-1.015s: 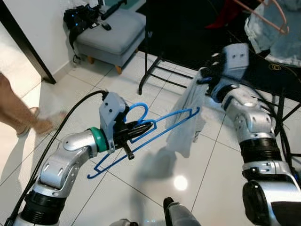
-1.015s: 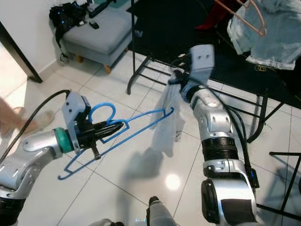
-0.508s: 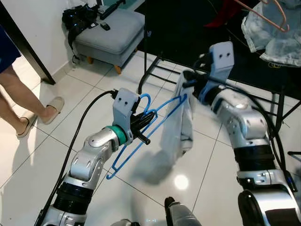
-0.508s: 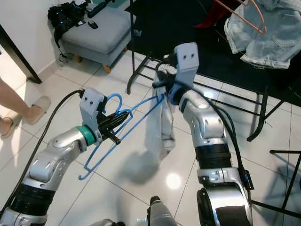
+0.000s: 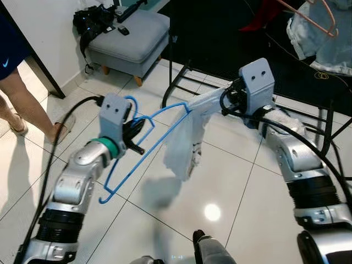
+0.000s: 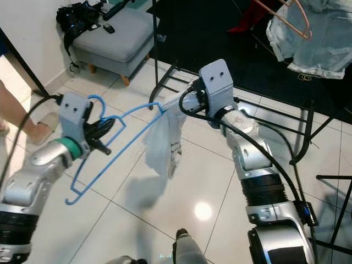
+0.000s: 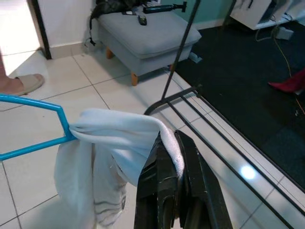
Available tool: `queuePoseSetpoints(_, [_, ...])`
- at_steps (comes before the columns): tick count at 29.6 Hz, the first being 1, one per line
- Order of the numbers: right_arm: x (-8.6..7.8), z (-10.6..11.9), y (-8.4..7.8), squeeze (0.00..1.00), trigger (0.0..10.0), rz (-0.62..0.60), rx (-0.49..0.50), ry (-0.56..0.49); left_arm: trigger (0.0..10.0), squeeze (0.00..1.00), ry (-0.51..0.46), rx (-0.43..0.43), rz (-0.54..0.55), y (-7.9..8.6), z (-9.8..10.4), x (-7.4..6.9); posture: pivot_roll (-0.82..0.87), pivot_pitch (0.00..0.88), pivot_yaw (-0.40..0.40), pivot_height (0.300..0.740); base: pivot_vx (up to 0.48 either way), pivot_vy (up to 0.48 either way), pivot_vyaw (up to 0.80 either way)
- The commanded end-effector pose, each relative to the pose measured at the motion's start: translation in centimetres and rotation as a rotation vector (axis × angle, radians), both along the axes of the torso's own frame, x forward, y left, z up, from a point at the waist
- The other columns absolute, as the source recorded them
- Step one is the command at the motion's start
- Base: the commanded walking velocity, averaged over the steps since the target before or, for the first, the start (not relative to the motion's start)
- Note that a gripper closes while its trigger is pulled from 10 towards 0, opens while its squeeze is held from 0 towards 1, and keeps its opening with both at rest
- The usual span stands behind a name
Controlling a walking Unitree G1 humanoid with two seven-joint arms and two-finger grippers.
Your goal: Hang hanger
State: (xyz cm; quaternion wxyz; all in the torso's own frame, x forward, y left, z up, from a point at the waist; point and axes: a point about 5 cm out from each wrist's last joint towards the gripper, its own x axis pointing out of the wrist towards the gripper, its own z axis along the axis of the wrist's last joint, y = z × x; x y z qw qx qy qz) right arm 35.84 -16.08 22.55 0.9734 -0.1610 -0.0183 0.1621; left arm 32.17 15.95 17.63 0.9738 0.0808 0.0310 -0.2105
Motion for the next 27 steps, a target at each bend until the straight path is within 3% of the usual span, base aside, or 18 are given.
queuePoseSetpoints(1, [-0.3,0.0,-0.5,0.00,10.0,-0.001,-0.024,-0.005,10.0,0.00,-0.017,0.007,0.069,1.2,0.2,0.0,-0.07,0.115,0.113,0.737,0.000,0.000,0.00])
queuePoseSetpoints(10, [-0.1,-0.6,-0.4,0.00,10.0,0.051,-0.086,0.021,10.0,0.00,-0.009,-0.026,-0.008,-0.9,-0.1,-0.3,-0.08,0.110,0.104,0.737,0.000,0.000,0.00])
queuePoseSetpoints(14, [0.6,-1.5,0.5,0.00,10.0,0.067,-0.145,0.015,10.0,0.00,0.042,-0.095,-0.301,-5.3,-0.2,-3.0,-0.08,0.108,0.096,0.737,0.000,0.000,0.00])
queuePoseSetpoints(19, [0.7,-1.6,0.7,0.00,10.0,0.066,-0.149,0.011,10.0,0.00,0.053,-0.115,-0.370,-5.8,0.0,-3.6,-0.08,0.110,0.091,0.737,0.000,0.000,0.00])
queuePoseSetpoints(22, [0.8,-1.6,0.8,0.00,10.0,0.064,-0.161,0.004,10.0,0.00,0.057,-0.134,-0.490,-6.4,0.7,-4.6,-0.07,0.113,0.087,0.737,0.000,0.000,0.00])
queuePoseSetpoints(27, [0.9,-1.7,0.2,0.00,10.0,0.047,-0.206,-0.006,10.0,0.00,0.029,-0.106,-0.503,-5.6,1.6,-4.5,-0.08,0.117,0.090,0.737,0.000,0.000,0.00])
